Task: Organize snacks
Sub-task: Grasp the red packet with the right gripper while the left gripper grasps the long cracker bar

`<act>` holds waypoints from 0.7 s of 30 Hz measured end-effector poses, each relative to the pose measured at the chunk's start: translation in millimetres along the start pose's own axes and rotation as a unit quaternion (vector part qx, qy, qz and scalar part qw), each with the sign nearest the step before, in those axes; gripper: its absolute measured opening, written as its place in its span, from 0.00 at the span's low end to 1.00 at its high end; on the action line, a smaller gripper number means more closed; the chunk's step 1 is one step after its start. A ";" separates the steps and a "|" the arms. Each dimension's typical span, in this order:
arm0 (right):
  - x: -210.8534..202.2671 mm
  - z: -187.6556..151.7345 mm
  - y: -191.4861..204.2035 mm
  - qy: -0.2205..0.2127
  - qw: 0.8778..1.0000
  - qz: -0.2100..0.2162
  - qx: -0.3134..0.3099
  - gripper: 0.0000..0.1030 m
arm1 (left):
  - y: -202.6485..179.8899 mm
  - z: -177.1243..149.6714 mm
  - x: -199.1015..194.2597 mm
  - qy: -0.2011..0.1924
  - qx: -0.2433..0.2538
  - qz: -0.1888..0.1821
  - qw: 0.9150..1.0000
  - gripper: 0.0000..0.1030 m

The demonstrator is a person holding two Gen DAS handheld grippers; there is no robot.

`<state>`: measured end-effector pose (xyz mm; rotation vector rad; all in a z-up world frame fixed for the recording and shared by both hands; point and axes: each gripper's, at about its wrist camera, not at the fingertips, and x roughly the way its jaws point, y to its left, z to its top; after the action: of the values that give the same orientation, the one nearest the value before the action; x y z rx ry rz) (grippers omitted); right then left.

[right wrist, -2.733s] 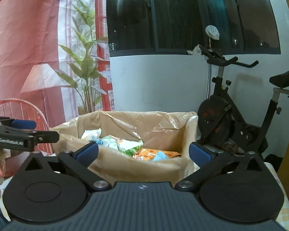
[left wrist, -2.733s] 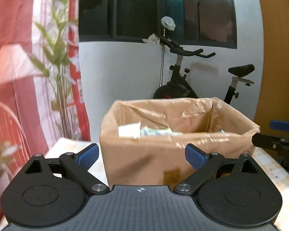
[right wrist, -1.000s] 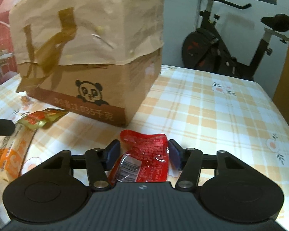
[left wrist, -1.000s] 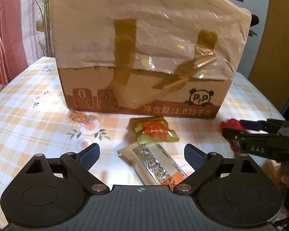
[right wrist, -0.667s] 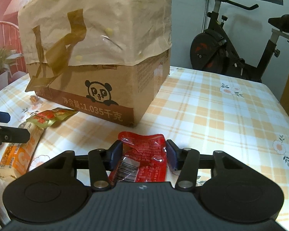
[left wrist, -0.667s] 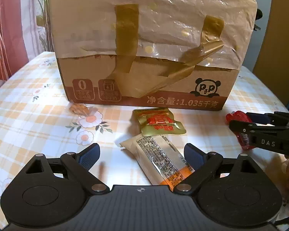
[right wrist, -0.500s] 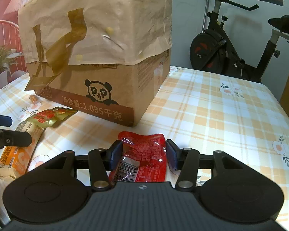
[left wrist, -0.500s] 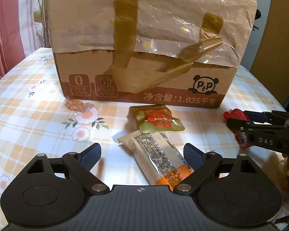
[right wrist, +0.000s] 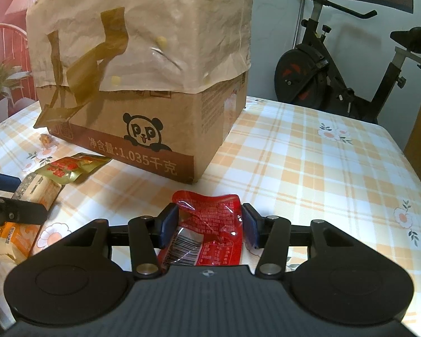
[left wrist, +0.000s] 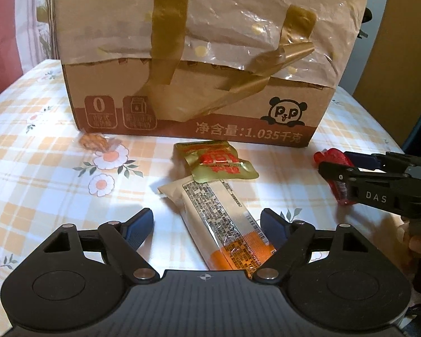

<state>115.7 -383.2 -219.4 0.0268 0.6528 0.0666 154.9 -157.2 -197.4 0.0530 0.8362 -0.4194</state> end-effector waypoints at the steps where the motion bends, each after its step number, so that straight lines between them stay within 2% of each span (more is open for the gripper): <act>1: -0.1 -0.1 -0.3 0.000 1.000 0.000 0.000 0.51 | 1.3 -0.1 -0.7 -0.001 -0.002 -0.003 1.000 0.75; 2: -0.2 -0.1 -0.5 0.000 1.000 0.001 0.001 0.51 | 1.9 -0.2 -1.2 -0.002 -0.001 -0.003 1.000 0.64; 4: 0.1 0.0 -0.2 0.000 1.000 0.000 0.001 0.51 | 3.1 0.7 -2.4 -0.001 0.002 -0.004 1.000 0.49; 5: 0.1 0.1 -0.6 0.000 1.000 0.000 0.001 0.51 | 3.6 1.0 -2.7 0.001 0.002 -0.001 1.000 0.47; 13: -0.4 -0.3 -0.4 0.000 1.000 0.000 0.001 0.51 | 15.8 5.1 -12.7 -0.001 -0.018 0.014 1.000 0.38; 21: -6.0 -1.2 -1.9 -0.016 1.000 -0.002 0.005 0.49 | 45.2 12.0 -28.1 -0.009 -0.057 0.035 0.998 0.38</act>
<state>110.3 -385.5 -216.8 0.0361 0.6202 0.0591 164.0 -108.7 -174.1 -0.0274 0.8363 -0.3048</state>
